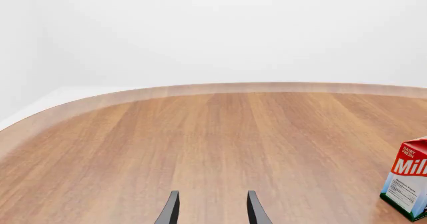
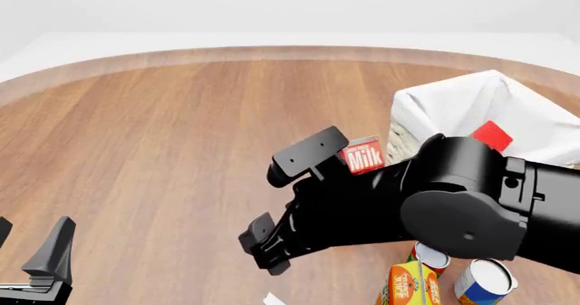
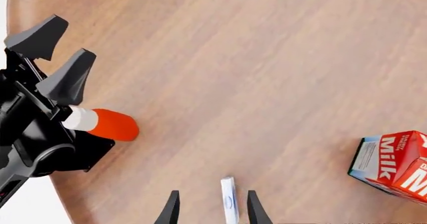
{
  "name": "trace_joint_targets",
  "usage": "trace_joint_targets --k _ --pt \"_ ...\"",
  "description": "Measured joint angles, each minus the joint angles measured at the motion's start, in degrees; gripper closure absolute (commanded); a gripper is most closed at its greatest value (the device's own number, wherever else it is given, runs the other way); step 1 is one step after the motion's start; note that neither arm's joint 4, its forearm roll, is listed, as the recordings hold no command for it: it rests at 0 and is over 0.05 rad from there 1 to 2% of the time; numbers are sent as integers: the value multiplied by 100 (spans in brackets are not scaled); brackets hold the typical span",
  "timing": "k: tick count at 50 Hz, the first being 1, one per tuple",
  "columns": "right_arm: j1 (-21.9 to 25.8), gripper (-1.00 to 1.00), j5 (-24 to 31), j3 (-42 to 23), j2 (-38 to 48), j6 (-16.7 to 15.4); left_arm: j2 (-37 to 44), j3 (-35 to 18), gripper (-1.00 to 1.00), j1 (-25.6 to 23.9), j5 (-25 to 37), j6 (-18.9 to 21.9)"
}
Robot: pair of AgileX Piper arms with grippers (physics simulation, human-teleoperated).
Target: Pick up the cream cheese box and the butter, and put them in the basket.
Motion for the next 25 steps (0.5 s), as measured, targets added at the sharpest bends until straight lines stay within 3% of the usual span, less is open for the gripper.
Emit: trace_joint_targets --k 25 --pt "6 -100 -451 500 -14 210 0 0 -100 0 0 0"
